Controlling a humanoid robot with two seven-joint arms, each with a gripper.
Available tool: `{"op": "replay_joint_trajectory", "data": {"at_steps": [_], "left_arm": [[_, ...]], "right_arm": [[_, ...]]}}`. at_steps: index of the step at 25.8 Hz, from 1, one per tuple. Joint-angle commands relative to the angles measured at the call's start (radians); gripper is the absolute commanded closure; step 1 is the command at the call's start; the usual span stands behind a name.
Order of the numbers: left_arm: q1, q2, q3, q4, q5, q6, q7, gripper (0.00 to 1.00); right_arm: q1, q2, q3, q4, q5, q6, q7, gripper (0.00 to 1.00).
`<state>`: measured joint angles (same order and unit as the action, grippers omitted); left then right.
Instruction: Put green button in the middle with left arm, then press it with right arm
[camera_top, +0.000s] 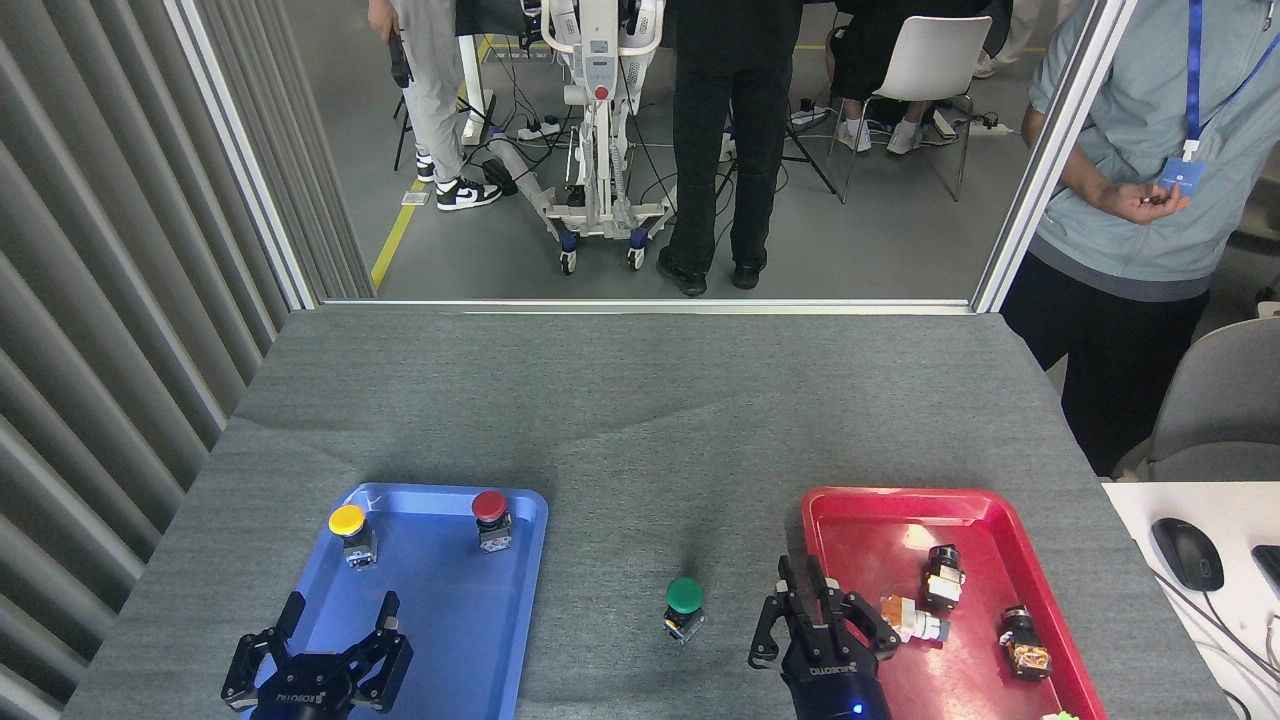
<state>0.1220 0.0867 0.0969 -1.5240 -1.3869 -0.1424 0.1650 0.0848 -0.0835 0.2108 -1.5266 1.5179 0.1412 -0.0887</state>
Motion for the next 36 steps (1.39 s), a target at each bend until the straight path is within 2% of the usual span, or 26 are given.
{"op": "replay_joint_trajectory", "data": {"at_steps": [1,6,14,19,25,30,36], "left_arm": [[0.002,0.001,0.0,-0.001,0.0,0.0,-0.001,0.01],[0.001,0.002,-0.008,-0.005,-0.001,-0.006,-0.005,0.01],[-0.008,0.005,-0.02,-0.001,-0.004,-0.046,-0.01,0.01],[-0.012,0.01,-0.072,-0.002,-0.012,-0.051,-0.007,0.01],[-0.041,0.011,-0.111,0.008,-0.02,-0.132,-0.009,0.01],[-0.088,0.013,-0.218,0.045,-0.052,-0.148,-0.019,0.01],[-0.173,0.007,-0.341,0.119,-0.103,-0.148,-0.105,0.01]], "right_arm": [[0.046,-0.024,-0.059,-0.038,-0.001,-0.002,-0.062,0.01],[0.087,-0.039,-0.11,-0.064,-0.002,0.001,-0.148,0.01],[0.122,-0.05,-0.133,-0.072,-0.013,0.008,-0.143,0.01],[0.132,-0.05,-0.146,-0.075,-0.016,0.006,-0.134,0.0],[0.133,-0.05,-0.146,-0.075,-0.019,0.001,-0.135,0.0],[0.136,-0.05,-0.146,-0.075,-0.019,0.0,-0.132,0.0],[0.136,-0.05,-0.146,-0.075,-0.021,0.003,-0.135,0.0]]}}
